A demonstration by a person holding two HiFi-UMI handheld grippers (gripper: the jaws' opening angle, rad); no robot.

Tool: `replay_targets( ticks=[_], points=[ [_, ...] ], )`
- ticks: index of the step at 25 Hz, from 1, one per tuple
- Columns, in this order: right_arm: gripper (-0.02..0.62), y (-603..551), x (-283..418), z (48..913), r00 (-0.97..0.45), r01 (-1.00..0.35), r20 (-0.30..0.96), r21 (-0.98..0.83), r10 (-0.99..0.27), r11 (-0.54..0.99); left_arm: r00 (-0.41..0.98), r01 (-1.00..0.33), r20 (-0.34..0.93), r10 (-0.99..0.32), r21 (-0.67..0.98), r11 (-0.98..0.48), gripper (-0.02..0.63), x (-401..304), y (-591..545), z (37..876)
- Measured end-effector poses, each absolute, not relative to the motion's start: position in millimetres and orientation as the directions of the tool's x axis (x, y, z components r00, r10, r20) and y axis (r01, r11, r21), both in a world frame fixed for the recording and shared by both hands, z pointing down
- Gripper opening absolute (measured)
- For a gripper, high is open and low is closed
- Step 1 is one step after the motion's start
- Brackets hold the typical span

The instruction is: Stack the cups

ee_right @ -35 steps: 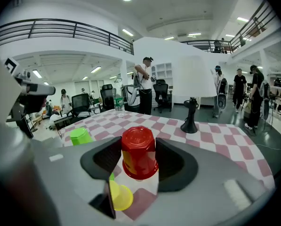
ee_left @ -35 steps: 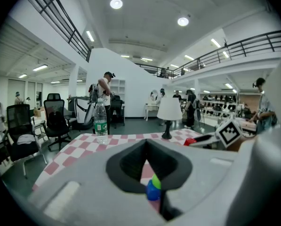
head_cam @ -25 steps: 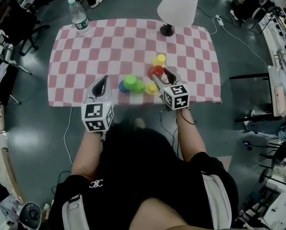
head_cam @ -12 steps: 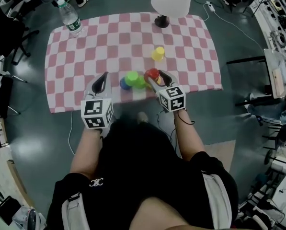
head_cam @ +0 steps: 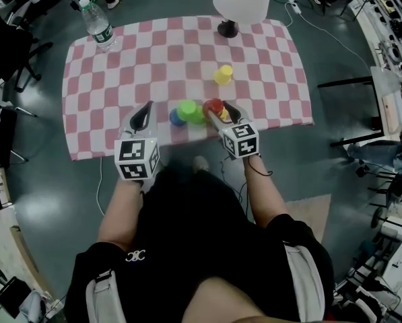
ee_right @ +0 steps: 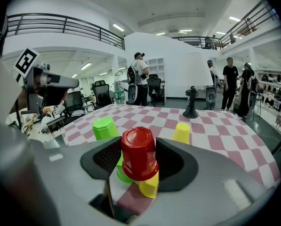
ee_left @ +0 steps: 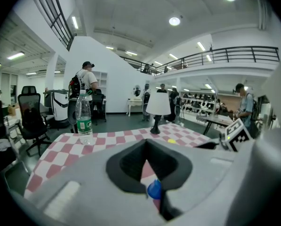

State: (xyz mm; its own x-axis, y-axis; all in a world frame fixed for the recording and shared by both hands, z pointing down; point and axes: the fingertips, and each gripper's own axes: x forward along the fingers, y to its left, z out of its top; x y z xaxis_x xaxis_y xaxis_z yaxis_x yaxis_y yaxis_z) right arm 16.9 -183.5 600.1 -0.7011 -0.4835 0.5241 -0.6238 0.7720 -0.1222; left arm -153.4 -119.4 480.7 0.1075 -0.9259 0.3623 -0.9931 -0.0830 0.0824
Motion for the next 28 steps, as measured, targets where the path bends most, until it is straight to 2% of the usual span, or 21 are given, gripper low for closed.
replay_targets(
  ticks=[12,17,22,28],
  points=[
    [0.231,-175.4,14.5,597.2,-0.721,-0.600,0.519,-0.134,-0.460,0.789,0.124,-0.991,0.345,-0.930,0.084,-0.101,-0.002,-147.7,-127.6,474.4],
    [0.268,-172.2,12.5,588.7,-0.747,-0.580,0.483,-0.139,-0.456,0.803,0.130,-0.991,0.336,-0.933,0.081,-0.109,-0.002,-145.9,-130.2,472.4],
    [0.268,-174.5,11.3,565.6,-0.760,-0.587,0.416,-0.108,-0.499,0.802,0.139,-0.990,0.319,-0.937,0.073,-0.122,-0.002,-143.3,-134.8,468.9],
    [0.267,-190.0,14.7,510.8,-0.755,-0.633,0.280,-0.074,-0.593,0.770,0.154,-0.988,0.285,-0.946,0.064,-0.141,-0.002,-137.5,-146.0,455.1]
  ],
)
